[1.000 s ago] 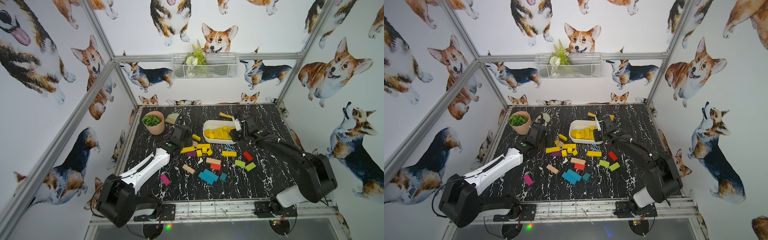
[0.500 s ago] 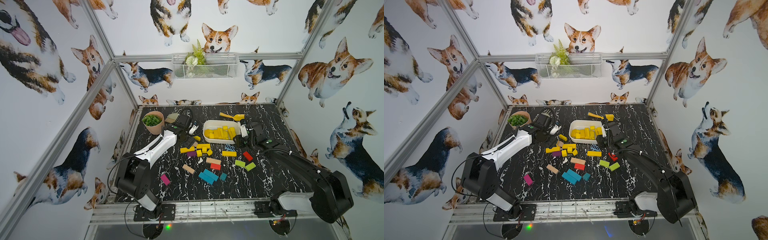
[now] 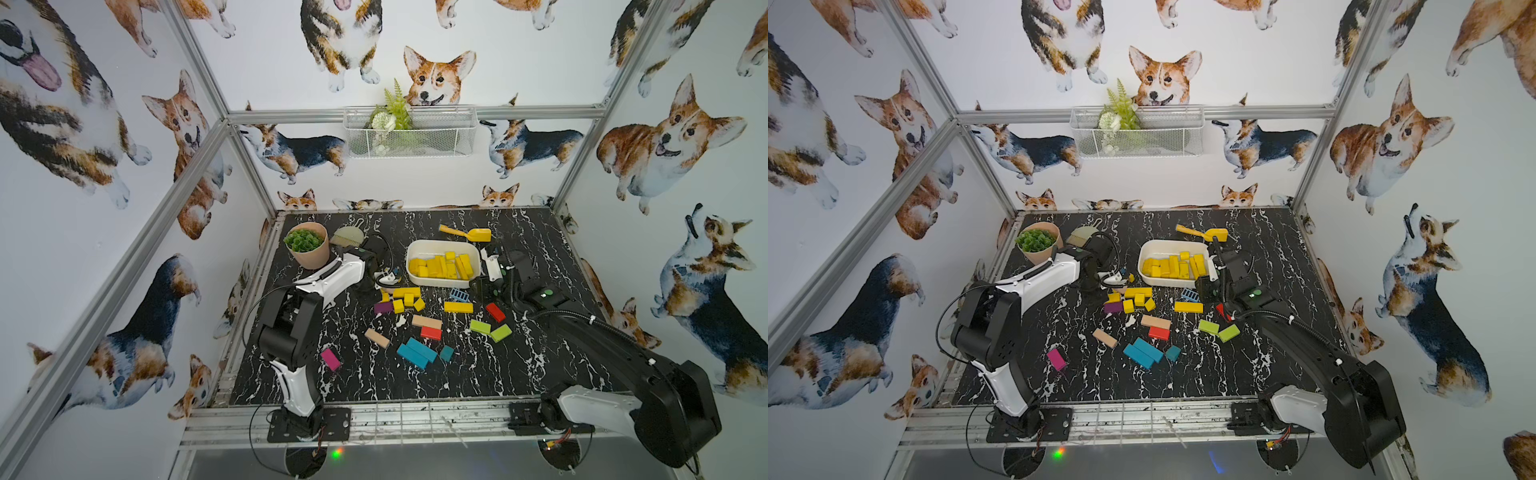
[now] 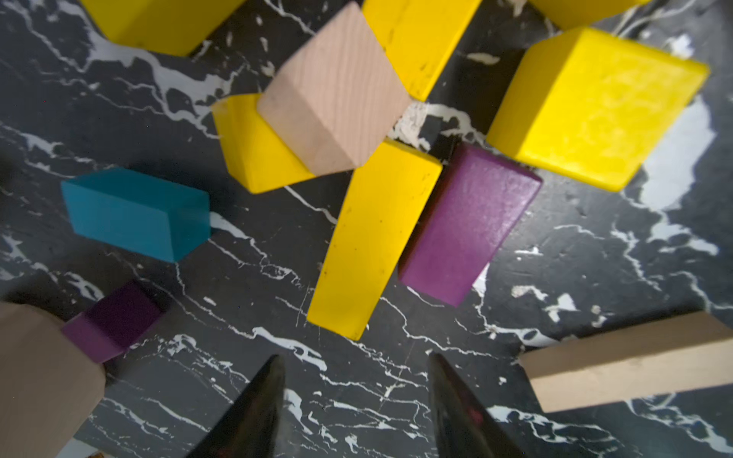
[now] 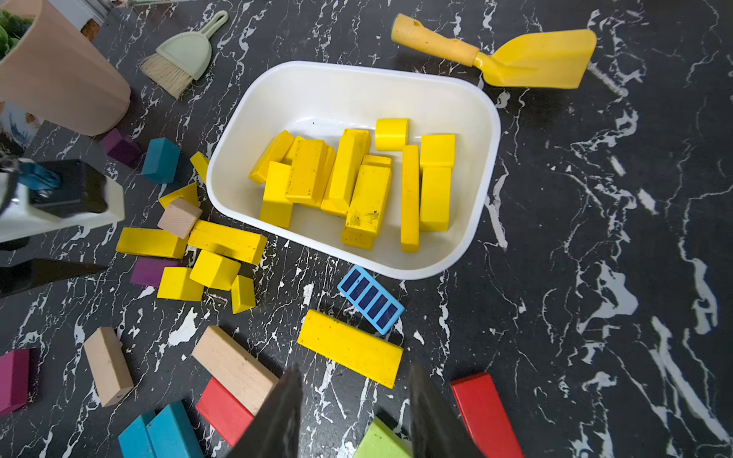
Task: Pick out the yellow building blocks
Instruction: Pick up the building block from the center of the board.
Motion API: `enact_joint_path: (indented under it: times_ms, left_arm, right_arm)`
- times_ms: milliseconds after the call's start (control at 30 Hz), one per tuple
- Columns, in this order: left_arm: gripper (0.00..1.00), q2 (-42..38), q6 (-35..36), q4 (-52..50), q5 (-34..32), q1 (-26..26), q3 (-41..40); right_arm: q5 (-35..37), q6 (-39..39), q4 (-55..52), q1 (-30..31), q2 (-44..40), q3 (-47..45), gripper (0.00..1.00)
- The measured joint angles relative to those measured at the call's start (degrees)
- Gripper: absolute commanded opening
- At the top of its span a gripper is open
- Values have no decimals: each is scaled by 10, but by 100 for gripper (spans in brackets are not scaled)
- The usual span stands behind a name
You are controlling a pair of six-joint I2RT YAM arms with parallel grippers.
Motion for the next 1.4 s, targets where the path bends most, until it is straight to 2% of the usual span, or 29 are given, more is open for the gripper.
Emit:
enact_joint_path:
  times_ms: [433, 700, 1133, 1400]
  left_arm:
    - [54, 72, 42, -20, 43, 26, 81]
    - [54, 73, 46, -47, 89, 29, 69]
    - [47, 86, 51, -16, 25, 33, 58]
    - [48, 91, 50, -13, 28, 32, 54]
  right_arm:
    - [15, 0, -6, 0, -24, -8, 47]
    - [42, -4, -26, 0, -35, 0, 47]
    - [59, -14, -44, 0, -73, 0, 48]
    - [58, -14, -44, 0, -66, -5, 48]
